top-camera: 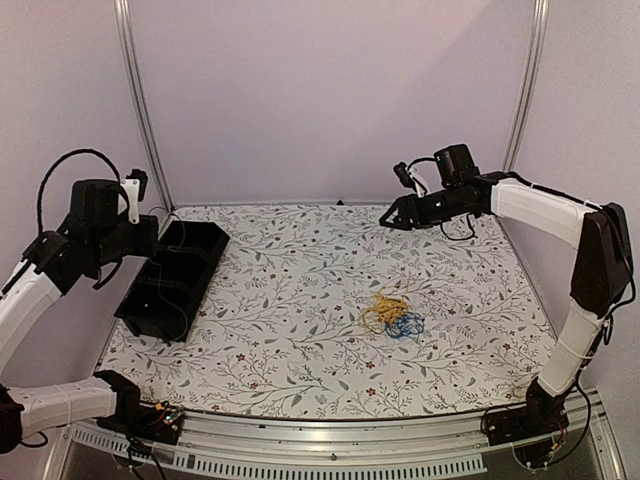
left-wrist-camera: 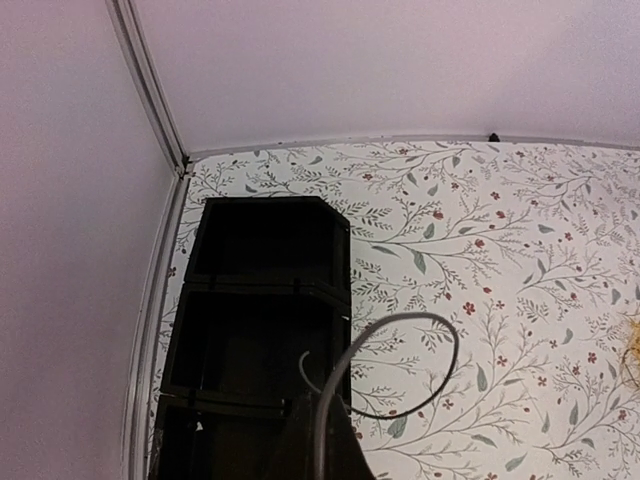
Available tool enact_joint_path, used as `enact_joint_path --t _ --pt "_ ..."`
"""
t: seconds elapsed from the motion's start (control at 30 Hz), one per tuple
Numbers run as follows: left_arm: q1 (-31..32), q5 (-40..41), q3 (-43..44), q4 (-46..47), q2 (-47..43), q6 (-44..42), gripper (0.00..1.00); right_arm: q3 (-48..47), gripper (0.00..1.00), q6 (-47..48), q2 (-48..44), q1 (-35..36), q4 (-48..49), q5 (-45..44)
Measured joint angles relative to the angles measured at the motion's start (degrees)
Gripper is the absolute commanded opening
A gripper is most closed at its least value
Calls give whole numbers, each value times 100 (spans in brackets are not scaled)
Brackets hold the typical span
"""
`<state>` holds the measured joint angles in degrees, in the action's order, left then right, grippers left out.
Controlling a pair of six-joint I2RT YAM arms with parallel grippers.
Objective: Untangle the cables
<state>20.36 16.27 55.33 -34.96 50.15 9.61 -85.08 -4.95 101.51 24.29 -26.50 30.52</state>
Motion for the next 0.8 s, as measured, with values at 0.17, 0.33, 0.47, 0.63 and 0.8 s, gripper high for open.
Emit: enact_joint_path --t 0.17,0.33,0.47,0.63,0.8 --pt "-232 -59 341 -50 57 31 0 92 60 0 -20 0 -4 0" --pt "-549 -435 1241 247 203 221 0 107 60 0 -94 0 -2 0" --pt "-640 -623 1541 516 326 262 0 107 60 0 -118 0 0 2" --pt "-732 -669 1377 549 422 258 0 116 60 0 -118 0 0 0" --pt "-1027 -765 643 634 184 280 0 131 61 0 -118 0 0 0"
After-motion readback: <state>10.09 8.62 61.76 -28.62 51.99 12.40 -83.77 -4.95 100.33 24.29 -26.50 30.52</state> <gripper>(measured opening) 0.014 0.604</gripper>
